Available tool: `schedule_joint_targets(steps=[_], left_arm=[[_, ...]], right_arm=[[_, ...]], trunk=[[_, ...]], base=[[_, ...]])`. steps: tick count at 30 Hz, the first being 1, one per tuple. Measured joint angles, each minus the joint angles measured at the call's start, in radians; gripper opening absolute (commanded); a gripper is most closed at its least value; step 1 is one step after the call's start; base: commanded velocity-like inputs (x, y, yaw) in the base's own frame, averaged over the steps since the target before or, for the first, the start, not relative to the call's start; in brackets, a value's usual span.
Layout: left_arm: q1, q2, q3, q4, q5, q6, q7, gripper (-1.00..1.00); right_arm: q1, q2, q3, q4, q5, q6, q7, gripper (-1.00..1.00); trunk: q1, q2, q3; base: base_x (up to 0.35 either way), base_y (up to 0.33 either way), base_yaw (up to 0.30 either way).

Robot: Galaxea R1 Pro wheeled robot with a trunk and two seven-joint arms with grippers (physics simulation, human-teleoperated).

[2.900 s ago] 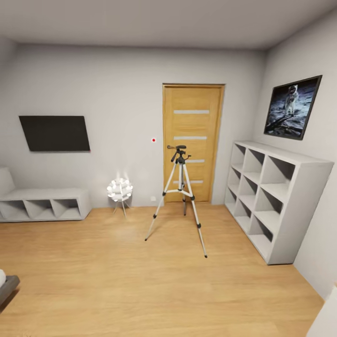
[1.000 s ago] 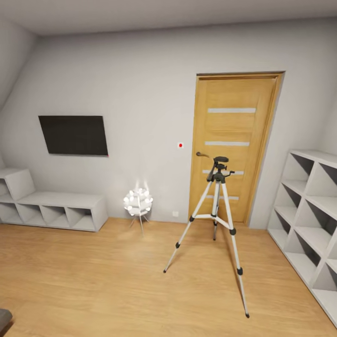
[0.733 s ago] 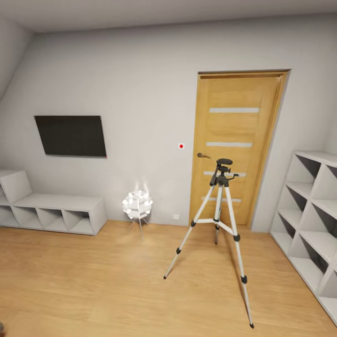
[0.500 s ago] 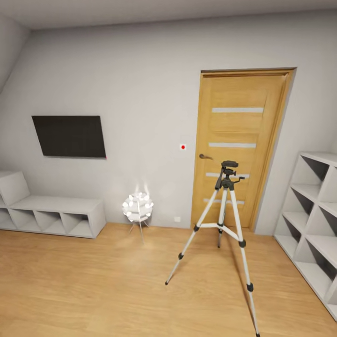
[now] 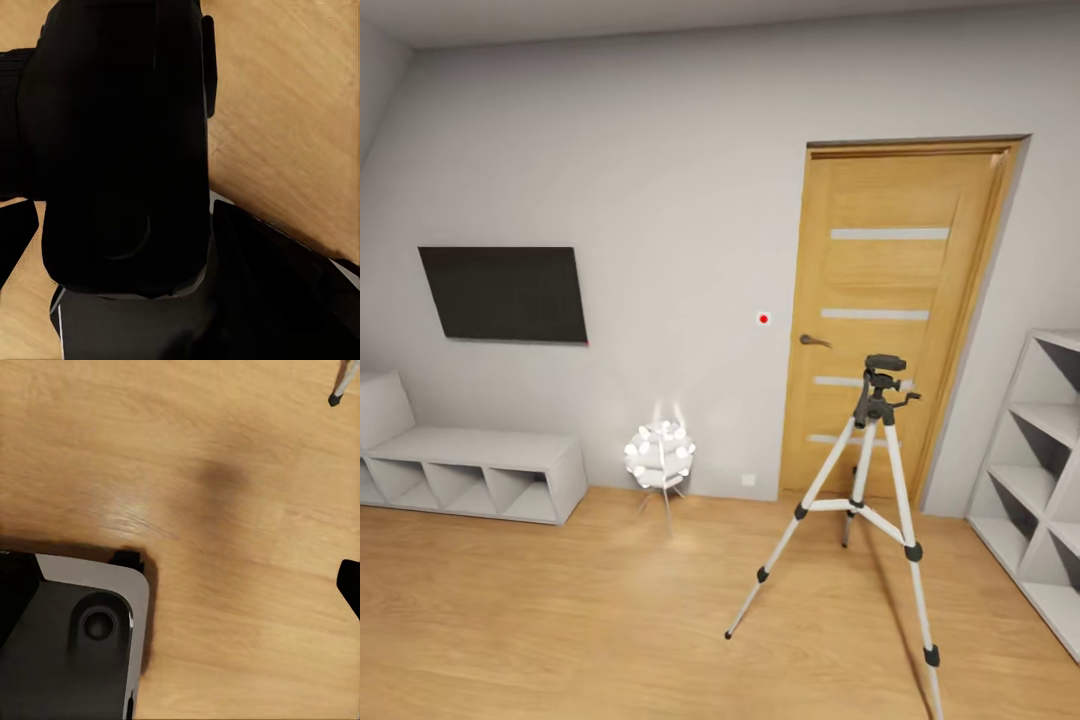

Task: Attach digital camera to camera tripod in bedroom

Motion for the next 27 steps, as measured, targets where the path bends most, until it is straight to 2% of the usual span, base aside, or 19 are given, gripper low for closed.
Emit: schedule_joint_targets(steps=[27], left_arm=[[0.0, 0.0, 0.0, 0.0, -0.002, -0.001, -0.001, -1.0]], right_arm=[[0.0, 0.007, 0.0, 0.0, -0.001, -0.003, -0.002, 1.0]], trunk=[[0.0, 0.0, 0.0]], base=[[0.324, 0.157, 0.0]])
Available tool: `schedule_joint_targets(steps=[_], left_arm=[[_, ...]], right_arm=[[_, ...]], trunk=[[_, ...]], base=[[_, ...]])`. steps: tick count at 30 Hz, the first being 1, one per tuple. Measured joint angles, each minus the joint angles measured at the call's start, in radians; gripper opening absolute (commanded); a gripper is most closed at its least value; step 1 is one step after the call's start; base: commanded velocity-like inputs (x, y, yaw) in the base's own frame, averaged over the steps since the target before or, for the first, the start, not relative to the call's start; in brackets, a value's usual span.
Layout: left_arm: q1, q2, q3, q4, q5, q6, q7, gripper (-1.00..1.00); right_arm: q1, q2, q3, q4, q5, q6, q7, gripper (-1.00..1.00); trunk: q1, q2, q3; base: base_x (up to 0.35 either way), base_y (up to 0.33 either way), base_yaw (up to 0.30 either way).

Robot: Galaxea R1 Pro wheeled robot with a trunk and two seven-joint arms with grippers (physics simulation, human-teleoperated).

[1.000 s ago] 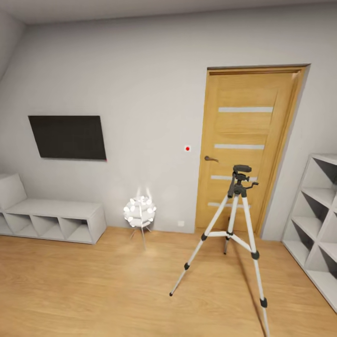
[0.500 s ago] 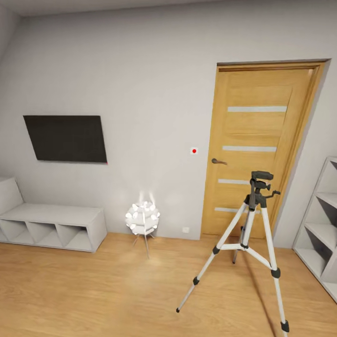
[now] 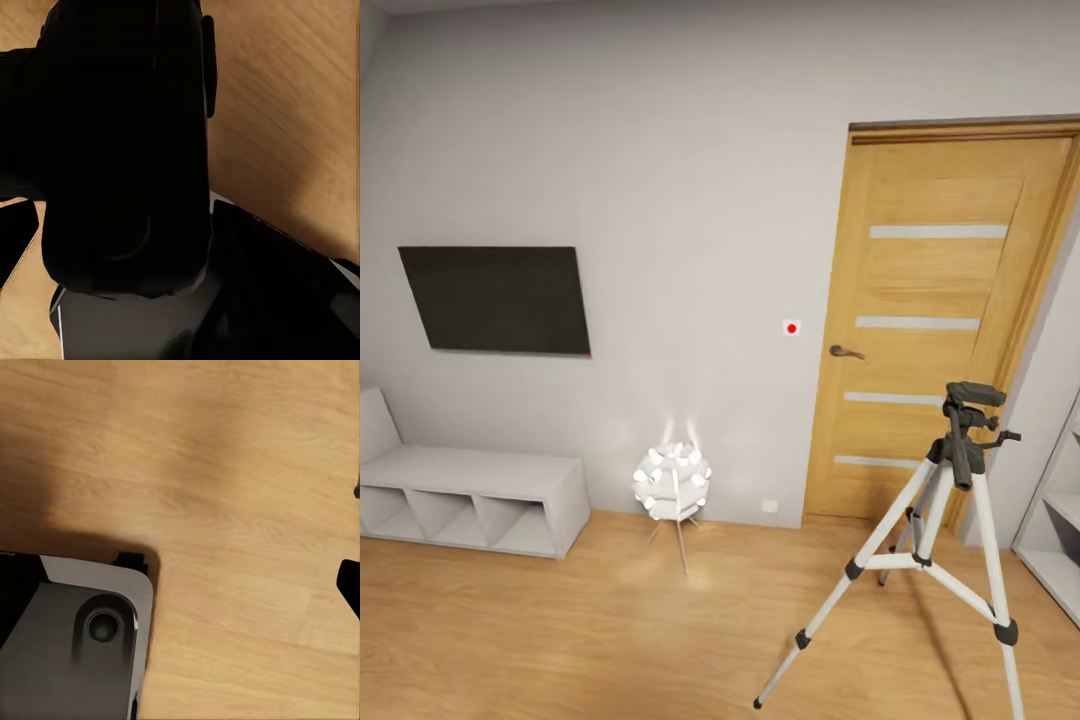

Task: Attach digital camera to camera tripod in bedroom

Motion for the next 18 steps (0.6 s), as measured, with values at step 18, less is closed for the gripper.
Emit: schedule_joint_targets(steps=[18], left_arm=[[0.0, 0.0, 0.0, 0.0, 0.0, -0.001, -0.002, -1.0]], right_arm=[[0.0, 0.003, 0.0, 0.0, 0.0, 0.007, 0.0, 1.0]], trunk=[[0.0, 0.0, 0.0]], base=[[0.31, 0.2, -0.04]])
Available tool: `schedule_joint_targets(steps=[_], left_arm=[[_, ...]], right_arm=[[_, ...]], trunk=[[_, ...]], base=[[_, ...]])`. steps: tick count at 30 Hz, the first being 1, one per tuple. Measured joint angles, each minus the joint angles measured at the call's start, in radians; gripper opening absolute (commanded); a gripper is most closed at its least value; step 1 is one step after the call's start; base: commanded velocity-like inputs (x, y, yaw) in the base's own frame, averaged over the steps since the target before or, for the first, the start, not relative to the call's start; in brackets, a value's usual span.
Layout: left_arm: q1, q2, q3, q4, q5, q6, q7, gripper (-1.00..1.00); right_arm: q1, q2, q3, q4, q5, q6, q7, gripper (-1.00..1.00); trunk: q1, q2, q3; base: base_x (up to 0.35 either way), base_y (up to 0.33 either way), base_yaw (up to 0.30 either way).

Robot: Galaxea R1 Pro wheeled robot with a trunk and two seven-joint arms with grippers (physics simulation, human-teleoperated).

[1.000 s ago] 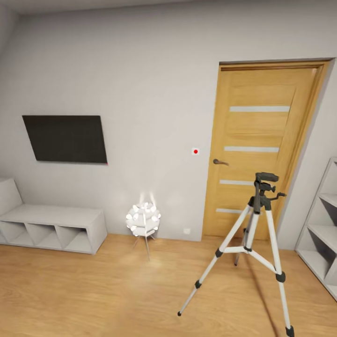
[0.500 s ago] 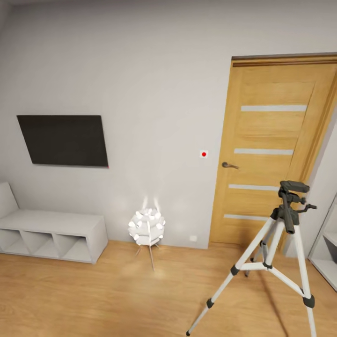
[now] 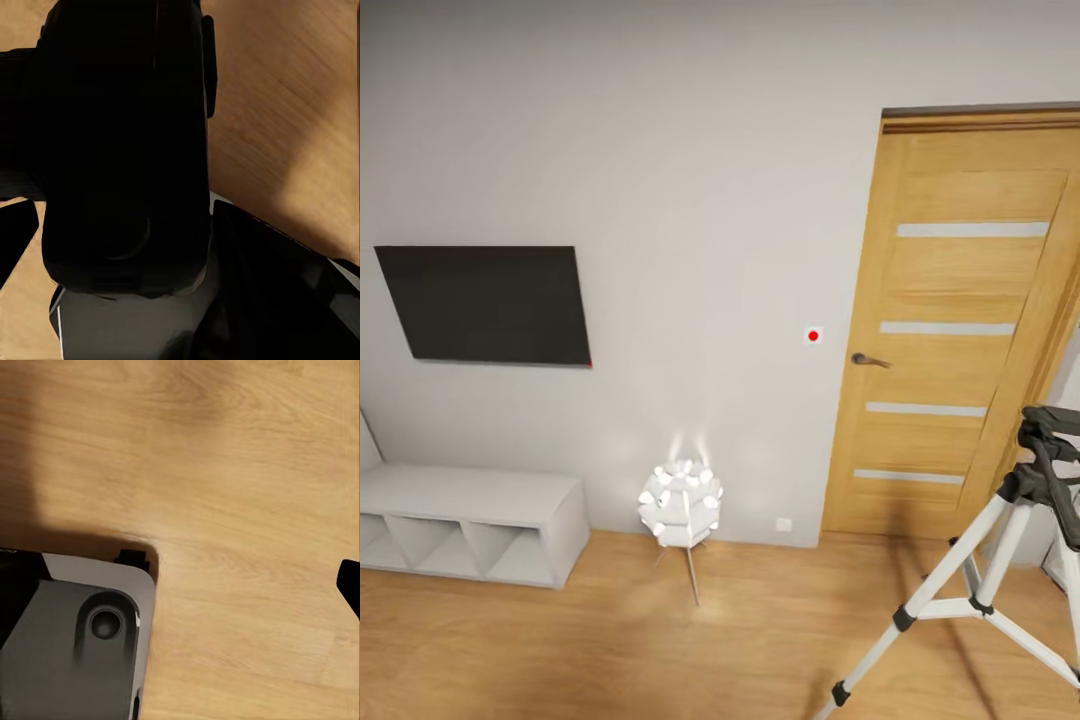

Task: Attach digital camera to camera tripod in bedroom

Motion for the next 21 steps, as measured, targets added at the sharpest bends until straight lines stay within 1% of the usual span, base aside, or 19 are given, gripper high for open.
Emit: schedule_joint_targets(steps=[21], left_arm=[[0.0, -0.001, 0.0, 0.0, 0.0, 0.0, 0.0, -1.0]], right_arm=[[0.0, 0.0, 0.0, 0.0, 0.0, 0.001, 0.0, 1.0]], trunk=[[0.0, 0.0, 0.0]], base=[[0.297, 0.224, -0.237]])
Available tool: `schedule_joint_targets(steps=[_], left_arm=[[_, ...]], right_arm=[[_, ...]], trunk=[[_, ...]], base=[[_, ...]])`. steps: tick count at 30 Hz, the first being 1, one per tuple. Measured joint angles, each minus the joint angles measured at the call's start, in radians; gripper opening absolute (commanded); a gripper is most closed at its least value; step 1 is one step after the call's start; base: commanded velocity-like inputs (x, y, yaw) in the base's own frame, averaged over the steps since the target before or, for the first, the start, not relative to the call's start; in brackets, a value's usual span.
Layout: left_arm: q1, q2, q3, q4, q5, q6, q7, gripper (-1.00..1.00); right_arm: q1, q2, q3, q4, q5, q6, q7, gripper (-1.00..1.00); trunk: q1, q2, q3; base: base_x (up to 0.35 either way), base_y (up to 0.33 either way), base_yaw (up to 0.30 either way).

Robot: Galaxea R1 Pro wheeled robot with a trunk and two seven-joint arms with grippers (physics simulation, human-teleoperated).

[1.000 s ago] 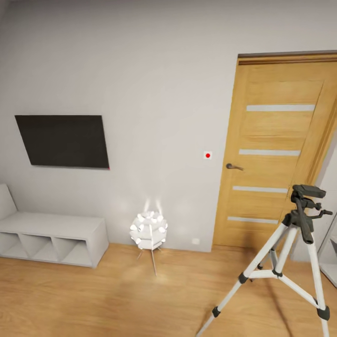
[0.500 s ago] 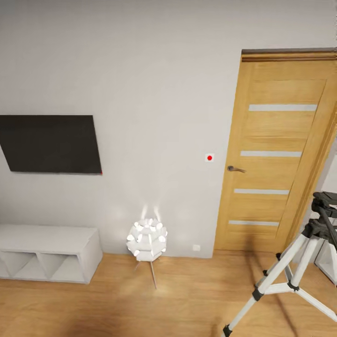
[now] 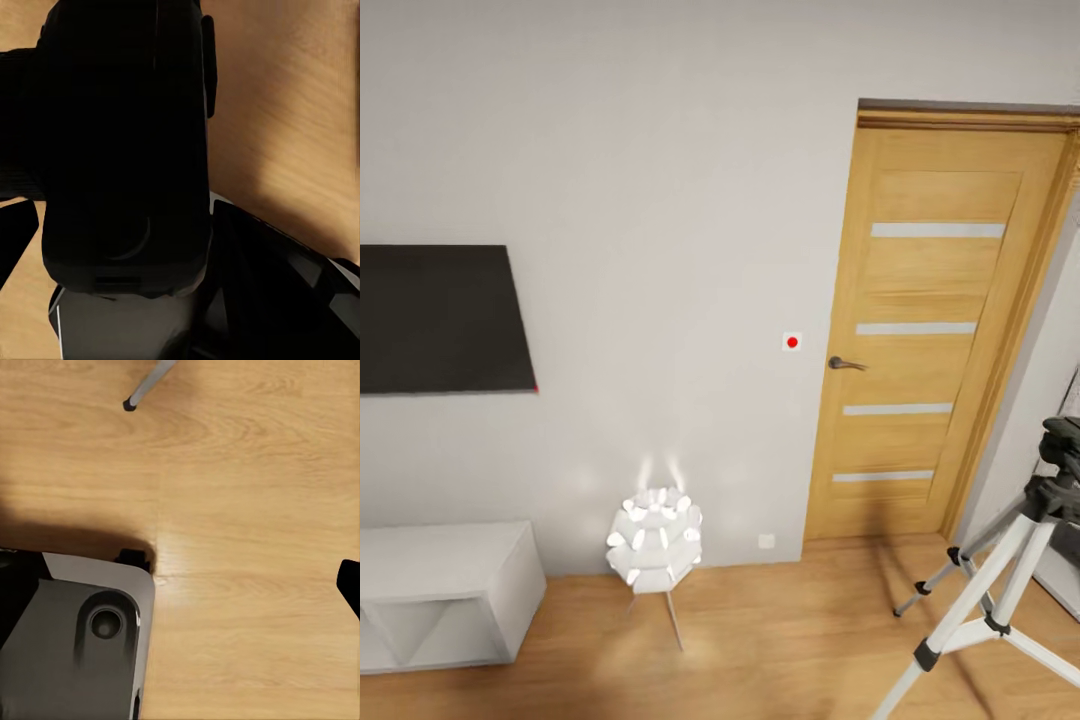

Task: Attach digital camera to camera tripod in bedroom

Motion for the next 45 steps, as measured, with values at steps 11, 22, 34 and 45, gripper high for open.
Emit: schedule_joint_targets(steps=[11, 22, 34, 45], left_arm=[[0.0, 0.0, -0.001, 0.0, 0.0, -0.007, 0.0, -1.0], [0.0, 0.0, -0.001, 0.0, -0.003, -0.011, -0.007, -1.0], [0.0, 0.0, -0.001, -0.001, -0.001, -0.012, -0.008, -1.0], [0.0, 0.0, -0.001, -0.001, 0.001, -0.012, -0.006, -1.0]], right_arm=[[0.0, 0.0, 0.0, 0.0, 0.0, 0.0, 0.0, 1.0], [0.0, 0.0, -0.001, 0.001, -0.005, 0.0, 0.0, 1.0], [0.002, 0.001, -0.005, 0.001, -0.011, 0.001, 0.001, 1.0], [0.048, 0.002, -0.009, 0.002, -0.048, 0.024, 0.001, 1.0]], trunk=[[0.0, 0.0, 0.0], [0.001, 0.0, 0.0], [0.001, 0.0, 0.004], [0.001, 0.0, 0.007]], base=[[0.262, 0.209, -0.241], [0.026, 0.023, -0.26], [0.0, 0.0, -0.292], [0.0, 0.0, -0.295]])
